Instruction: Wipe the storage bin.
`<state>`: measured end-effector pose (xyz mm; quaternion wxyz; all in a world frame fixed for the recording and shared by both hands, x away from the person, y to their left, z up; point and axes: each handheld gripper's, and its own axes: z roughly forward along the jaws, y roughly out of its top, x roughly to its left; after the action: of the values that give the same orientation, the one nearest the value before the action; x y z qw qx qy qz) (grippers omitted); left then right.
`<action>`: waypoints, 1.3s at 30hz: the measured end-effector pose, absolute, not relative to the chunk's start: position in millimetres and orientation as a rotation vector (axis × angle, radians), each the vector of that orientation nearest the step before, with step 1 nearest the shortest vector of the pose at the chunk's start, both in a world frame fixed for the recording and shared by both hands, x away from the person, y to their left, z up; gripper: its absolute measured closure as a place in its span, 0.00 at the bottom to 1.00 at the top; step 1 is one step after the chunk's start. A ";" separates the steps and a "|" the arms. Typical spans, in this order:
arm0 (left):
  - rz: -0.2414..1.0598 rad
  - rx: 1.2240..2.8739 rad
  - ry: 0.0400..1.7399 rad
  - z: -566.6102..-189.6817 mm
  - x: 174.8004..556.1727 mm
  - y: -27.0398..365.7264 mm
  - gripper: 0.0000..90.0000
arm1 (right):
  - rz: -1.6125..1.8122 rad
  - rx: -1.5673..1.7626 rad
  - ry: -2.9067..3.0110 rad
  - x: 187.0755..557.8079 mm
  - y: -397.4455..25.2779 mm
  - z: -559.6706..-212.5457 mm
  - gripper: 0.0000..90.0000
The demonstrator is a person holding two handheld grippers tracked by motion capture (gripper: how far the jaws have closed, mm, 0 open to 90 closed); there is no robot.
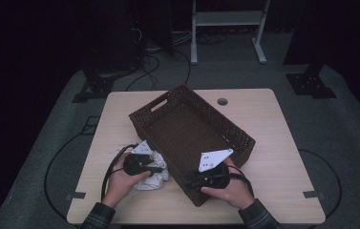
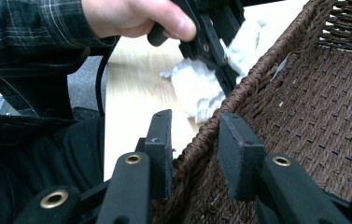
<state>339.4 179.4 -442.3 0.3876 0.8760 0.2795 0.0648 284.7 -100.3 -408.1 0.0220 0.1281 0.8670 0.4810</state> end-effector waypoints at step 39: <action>0.143 2.263 0.688 -452.0 336.1 167.9 0.77 | 1.492 0.394 2.687 285.1 -100.3 -408.4 0.73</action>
<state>336.1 167.9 -452.0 0.3764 0.8847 0.2691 0.0561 285.1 -100.3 -408.4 0.0215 0.1273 0.8670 0.4814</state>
